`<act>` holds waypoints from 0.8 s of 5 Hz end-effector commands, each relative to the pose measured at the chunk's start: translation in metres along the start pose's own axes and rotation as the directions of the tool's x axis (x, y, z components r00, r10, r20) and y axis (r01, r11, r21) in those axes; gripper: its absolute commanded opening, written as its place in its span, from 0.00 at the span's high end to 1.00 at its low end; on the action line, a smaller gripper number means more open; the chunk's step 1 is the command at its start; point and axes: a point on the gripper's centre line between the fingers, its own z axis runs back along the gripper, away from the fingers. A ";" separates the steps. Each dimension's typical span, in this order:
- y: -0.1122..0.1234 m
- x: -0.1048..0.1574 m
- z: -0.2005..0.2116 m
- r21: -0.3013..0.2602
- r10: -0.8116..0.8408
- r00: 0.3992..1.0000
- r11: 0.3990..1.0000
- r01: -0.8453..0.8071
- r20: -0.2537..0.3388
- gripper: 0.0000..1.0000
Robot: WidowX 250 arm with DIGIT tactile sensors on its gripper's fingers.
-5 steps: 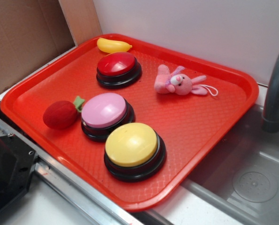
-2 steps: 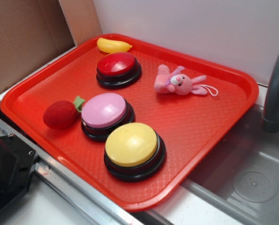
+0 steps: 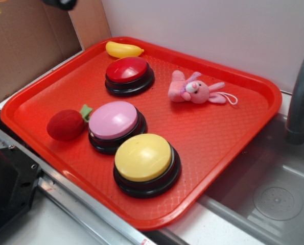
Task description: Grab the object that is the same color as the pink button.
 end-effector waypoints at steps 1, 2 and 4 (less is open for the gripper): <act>-0.021 0.055 -0.044 -0.001 -0.091 0.992 0.996 0.092 0.084 0.00; -0.032 0.073 -0.076 0.014 -0.105 0.992 0.994 0.104 0.076 0.00; -0.047 0.104 -0.126 0.033 -0.164 0.985 0.986 0.163 0.048 0.00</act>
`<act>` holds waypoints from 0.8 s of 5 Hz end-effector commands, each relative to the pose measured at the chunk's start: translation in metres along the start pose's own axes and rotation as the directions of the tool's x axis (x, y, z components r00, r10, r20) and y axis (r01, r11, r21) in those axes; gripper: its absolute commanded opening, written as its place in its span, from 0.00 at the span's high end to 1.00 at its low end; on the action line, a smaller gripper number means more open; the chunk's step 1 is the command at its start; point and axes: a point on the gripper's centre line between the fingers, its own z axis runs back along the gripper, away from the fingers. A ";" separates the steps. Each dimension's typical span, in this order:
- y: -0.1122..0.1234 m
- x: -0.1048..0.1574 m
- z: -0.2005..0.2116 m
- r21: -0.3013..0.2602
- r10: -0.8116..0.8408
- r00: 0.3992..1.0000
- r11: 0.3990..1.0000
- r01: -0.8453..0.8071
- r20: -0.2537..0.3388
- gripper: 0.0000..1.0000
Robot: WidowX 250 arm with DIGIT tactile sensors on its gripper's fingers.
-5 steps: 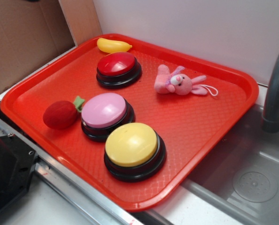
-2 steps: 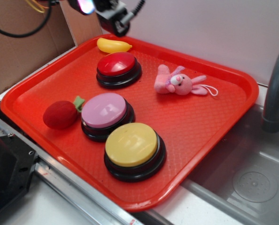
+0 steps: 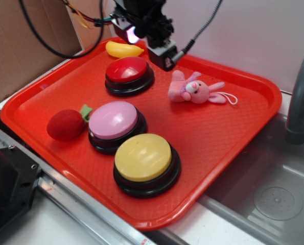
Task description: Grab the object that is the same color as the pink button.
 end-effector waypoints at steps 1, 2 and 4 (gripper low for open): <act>-0.017 0.035 -0.023 -0.013 -0.077 0.997 0.997 0.077 0.018 0.00; -0.025 0.035 -0.036 -0.057 -0.117 0.993 0.992 0.116 -0.010 0.00; -0.028 0.033 -0.058 -0.075 -0.126 0.988 0.990 0.120 -0.085 0.00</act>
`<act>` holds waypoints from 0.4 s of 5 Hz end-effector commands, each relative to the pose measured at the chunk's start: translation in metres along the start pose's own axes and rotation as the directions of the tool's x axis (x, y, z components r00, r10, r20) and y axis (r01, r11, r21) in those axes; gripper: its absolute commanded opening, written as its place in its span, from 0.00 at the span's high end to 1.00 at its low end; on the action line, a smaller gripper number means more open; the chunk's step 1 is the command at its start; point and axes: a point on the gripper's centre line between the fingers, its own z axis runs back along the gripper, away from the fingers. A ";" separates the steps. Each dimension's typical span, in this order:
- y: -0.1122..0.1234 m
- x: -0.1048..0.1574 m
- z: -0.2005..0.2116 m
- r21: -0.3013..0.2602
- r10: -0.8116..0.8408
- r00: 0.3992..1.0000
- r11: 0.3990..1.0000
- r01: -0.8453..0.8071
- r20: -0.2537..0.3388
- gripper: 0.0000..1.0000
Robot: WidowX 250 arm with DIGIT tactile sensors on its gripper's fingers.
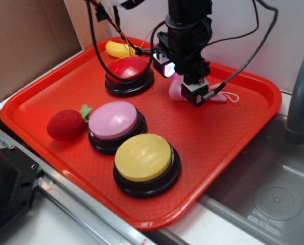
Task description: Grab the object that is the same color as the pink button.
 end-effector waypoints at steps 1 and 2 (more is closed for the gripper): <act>0.002 0.014 -0.004 -0.014 0.005 1.000 1.000 -0.005 0.013 0.00; 0.004 0.013 -0.005 -0.016 0.009 1.000 1.000 -0.009 0.019 1.00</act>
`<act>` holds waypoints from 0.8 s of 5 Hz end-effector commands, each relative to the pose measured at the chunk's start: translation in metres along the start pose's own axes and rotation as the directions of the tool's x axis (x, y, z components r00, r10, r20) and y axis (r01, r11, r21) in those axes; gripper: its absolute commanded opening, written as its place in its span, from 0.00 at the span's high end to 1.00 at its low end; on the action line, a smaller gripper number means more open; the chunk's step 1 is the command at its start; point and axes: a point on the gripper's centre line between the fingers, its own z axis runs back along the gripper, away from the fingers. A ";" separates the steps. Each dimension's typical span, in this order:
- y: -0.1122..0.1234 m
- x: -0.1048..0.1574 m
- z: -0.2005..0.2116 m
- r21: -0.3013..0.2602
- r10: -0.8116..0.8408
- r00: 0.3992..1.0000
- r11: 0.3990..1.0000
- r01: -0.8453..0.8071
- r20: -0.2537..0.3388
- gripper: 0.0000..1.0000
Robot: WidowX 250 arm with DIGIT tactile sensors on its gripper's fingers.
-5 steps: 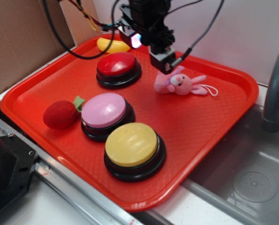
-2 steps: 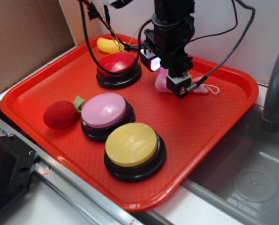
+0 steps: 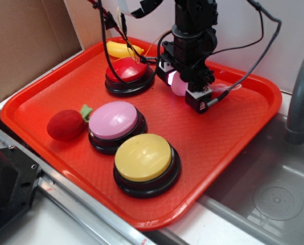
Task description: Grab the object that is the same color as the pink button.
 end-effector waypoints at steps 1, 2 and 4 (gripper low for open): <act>0.006 0.007 0.014 0.005 -0.002 0.999 1.000 0.002 0.040 1.00; 0.012 0.006 0.020 0.021 0.021 0.999 1.000 -0.021 0.030 1.00; 0.029 -0.010 0.066 -0.025 0.081 0.997 0.996 -0.081 -0.020 1.00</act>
